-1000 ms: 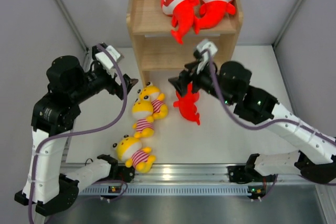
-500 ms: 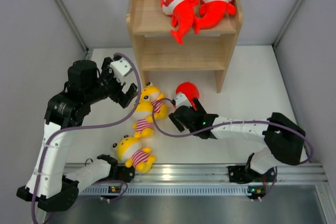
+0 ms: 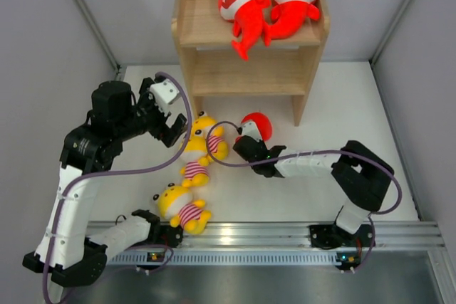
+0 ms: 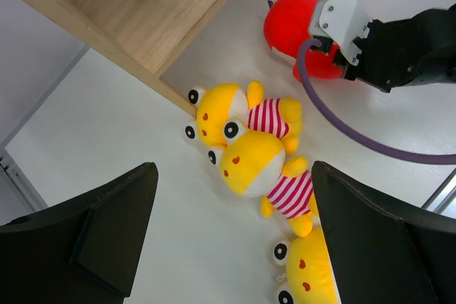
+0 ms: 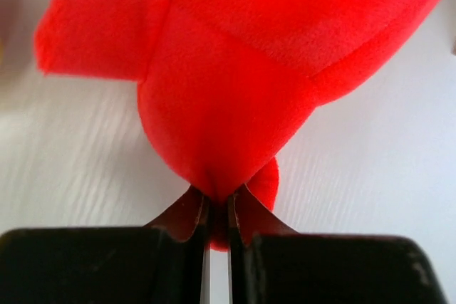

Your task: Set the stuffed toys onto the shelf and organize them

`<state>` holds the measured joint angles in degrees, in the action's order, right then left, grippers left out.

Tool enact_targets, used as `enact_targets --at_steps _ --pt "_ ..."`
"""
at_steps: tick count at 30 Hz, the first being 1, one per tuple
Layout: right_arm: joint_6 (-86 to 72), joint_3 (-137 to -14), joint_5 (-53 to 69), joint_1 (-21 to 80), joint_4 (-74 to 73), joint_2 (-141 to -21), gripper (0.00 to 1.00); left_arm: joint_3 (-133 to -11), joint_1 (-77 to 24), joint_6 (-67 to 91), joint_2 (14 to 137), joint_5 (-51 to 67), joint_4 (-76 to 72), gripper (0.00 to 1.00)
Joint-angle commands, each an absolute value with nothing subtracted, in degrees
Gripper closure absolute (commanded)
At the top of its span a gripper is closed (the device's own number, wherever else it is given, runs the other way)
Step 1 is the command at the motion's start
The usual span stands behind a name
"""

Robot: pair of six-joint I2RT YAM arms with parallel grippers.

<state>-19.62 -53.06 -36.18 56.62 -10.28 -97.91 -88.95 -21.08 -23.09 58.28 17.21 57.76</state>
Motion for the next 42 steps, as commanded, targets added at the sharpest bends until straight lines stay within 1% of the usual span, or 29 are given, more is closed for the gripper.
enact_targets --at_steps 1,3,4,6,7,9,12,15,16,17,19,24,28,30,34,39,40,41,42 --pt "-19.52 -57.04 -24.41 57.30 -11.60 -86.36 1.00 -92.01 -20.83 -24.17 58.27 19.95 58.62 0.05" --pt "-19.34 -59.22 -16.56 57.39 -11.52 -81.24 1.00 -93.07 -20.83 -24.78 58.53 20.30 59.41 0.05" --pt "-19.77 -59.93 -9.56 57.39 -11.08 -76.43 1.00 -93.69 -20.92 -25.22 58.62 20.30 59.76 0.05" --pt "-20.30 -61.78 -2.93 57.30 -10.02 -72.35 1.00 -96.23 -20.83 -26.27 58.89 20.04 60.64 0.05" --pt "-21.17 -64.66 1.97 57.30 -9.67 -69.81 1.00 -97.28 -20.92 -26.63 58.97 19.52 61.69 0.05" --pt "-22.14 -68.36 5.17 57.22 -9.58 -68.82 1.00 -100.26 -20.92 -27.42 58.98 19.34 62.49 0.05" --pt "-25.21 -80.19 10.27 56.43 -9.23 -70.57 1.00 -104.65 -20.92 -28.12 59.15 18.90 64.07 0.05" --pt "-31.36 -89.00 17.03 53.46 -6.34 -75.75 1.00 -108.53 -20.74 -28.83 58.89 17.14 65.12 0.04" --pt "-36.51 -90.43 20.71 52.39 -3.72 -78.28 1.00 -109.33 -20.74 -29.18 58.71 16.70 65.39 0.04" --pt "-39.43 -91.48 22.22 51.34 2.14 -79.44 1.00 -109.86 -20.74 -29.70 58.62 15.39 65.65 0.03" --pt "-46.36 -94.91 24.33 48.61 8.32 -83.29 1.00 -110.65 -20.65 -29.88 58.19 14.24 65.66 0.03" --pt "-53.86 -109.47 22.06 45.10 13.00 -93.67 1.00 -110.04 -20.57 -29.97 58.10 14.67 65.92 0.03" --pt "-59.23 -119.34 20.84 44.12 12.66 -104.30 1.00 -109.95 -20.57 -30.06 58.18 15.73 65.83 0.03" --pt "-60.11 -121.72 19.69 43.42 13.35 -106.34 1.00 -109.86 -20.65 -30.06 58.18 16.08 65.83 0.03" --pt "-60.82 -121.03 14.17 42.37 14.94 -107.58 1.00 -109.25 -20.65 -29.97 57.92 16.87 65.83 0.03" --pt "-64.68 -119.88 14.24 41.14 16.52 -109.24 1.00 -108.90 -20.65 -29.97 57.66 16.96 65.83 0.03" --pt "-64.95 -119.80 13.80 41.05 16.35 -109.42 0.97 -108.81 -20.65 -30.06 57.74 17.05 65.83 0.03" --pt "-64.86 -119.88 13.54 40.87 15.56 -109.60 0.91 -108.81 -20.57 -30.06 57.74 17.31 65.92 0.03" --pt "-64.69 -120.40 13.19 40.78 14.51 -109.69 0.69 -108.72 -20.65 -30.06 57.74 17.40 65.83 0.03"
